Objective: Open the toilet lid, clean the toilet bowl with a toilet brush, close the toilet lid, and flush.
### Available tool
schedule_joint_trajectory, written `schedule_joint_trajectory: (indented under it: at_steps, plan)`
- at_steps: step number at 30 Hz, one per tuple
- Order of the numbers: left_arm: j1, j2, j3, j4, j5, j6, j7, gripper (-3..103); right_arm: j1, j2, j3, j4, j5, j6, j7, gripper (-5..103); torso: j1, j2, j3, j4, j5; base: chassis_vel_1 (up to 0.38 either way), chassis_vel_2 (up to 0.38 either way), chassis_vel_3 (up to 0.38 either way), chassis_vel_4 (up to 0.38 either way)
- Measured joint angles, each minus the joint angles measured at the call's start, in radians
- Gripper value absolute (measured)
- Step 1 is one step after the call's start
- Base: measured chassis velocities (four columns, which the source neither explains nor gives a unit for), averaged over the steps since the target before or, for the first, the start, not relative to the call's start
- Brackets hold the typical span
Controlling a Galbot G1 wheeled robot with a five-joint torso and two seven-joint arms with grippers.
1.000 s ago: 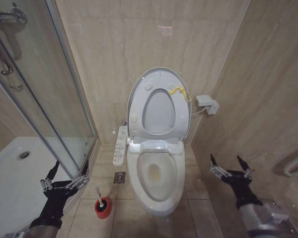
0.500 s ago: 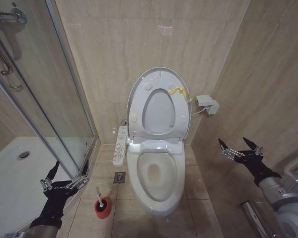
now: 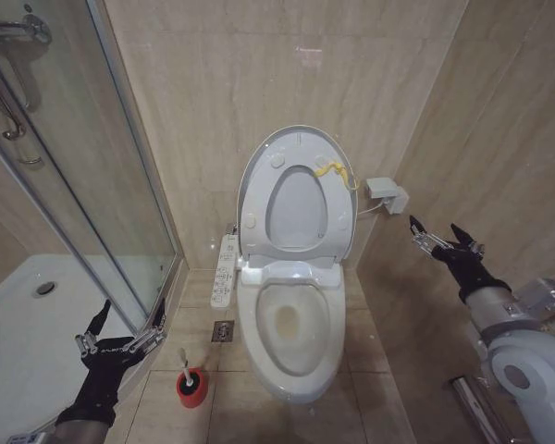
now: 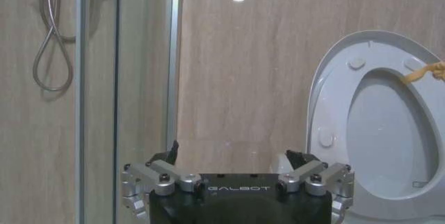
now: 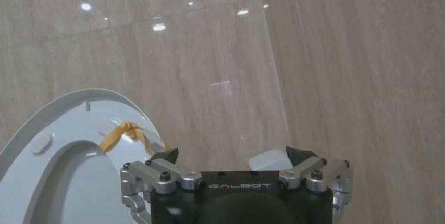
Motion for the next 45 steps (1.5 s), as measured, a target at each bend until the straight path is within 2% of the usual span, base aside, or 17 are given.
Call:
schedule_joint_trajectory:
  at_steps: [6,8,9,10,13,16,28,45]
  plan:
    - [0.000,0.000,0.000,0.000,0.000,0.000,0.000,100,0.058,-0.003,-0.036,-0.066,-0.025,0.018,-0.003,100,0.000,0.000,0.000,-0.0002,-0.0002,0.000,0.000,0.000,0.000]
    - [0.000,0.000,0.000,0.000,0.000,0.000,0.000,100,0.101,-0.005,-0.067,-0.122,-0.056,0.036,-0.012,100,0.000,0.000,0.000,0.0003,0.0001,0.000,0.000,0.000,0.000]
    - [0.000,0.000,0.000,0.000,0.000,0.000,0.000,100,0.169,-0.008,-0.117,-0.215,-0.110,0.065,-0.028,100,0.000,0.000,0.000,0.0014,0.0003,0.000,0.000,0.000,0.000]
    - [0.000,0.000,0.000,0.000,0.000,0.000,0.000,100,0.215,-0.017,-0.142,-0.269,-0.129,0.075,-0.031,100,0.000,0.000,0.000,0.0003,-0.0003,0.000,0.000,0.000,0.000]
    - [0.000,0.000,0.000,0.000,0.000,0.000,0.000,100,0.239,-0.020,-0.151,-0.291,-0.140,0.078,-0.031,100,0.000,0.000,0.000,0.0003,0.0005,0.000,0.000,0.000,0.000]
    - [0.000,0.000,0.000,0.000,0.000,0.000,0.000,100,0.261,-0.025,-0.160,-0.309,-0.151,0.083,-0.031,100,0.000,0.000,0.000,0.0001,-0.0003,0.000,0.000,0.000,0.000]
    - [0.000,0.000,0.000,0.000,0.000,0.000,0.000,100,0.419,-0.046,-0.263,-0.435,-0.202,0.100,-0.029,100,0.000,0.000,0.000,0.0003,0.0001,0.000,0.000,0.000,0.000]
    - [0.000,0.000,0.000,0.000,0.000,0.000,0.000,100,0.675,-0.012,-0.405,-0.653,-0.276,0.159,-0.004,100,0.000,0.000,0.000,0.0000,0.0000,0.000,0.000,0.000,0.000]
